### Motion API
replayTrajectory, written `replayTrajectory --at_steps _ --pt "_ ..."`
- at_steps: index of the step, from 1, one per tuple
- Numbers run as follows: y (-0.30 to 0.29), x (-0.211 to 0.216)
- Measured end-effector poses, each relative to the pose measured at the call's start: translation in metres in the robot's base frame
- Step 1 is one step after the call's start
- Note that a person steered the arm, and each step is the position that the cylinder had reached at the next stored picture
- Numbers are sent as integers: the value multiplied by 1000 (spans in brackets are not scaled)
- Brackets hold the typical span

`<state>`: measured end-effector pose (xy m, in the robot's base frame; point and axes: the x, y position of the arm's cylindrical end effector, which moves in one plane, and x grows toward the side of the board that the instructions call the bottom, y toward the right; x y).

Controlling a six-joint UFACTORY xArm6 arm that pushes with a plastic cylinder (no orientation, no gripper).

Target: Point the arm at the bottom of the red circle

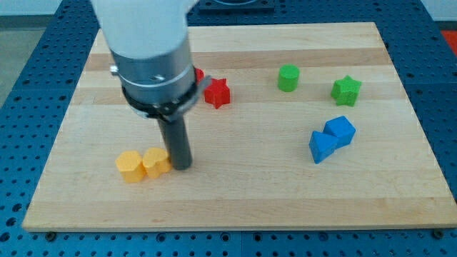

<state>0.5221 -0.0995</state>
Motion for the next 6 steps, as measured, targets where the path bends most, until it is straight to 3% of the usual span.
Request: replayTrajectory --at_steps 3,6 --pt "-58 -2" --pt "-7 -81"
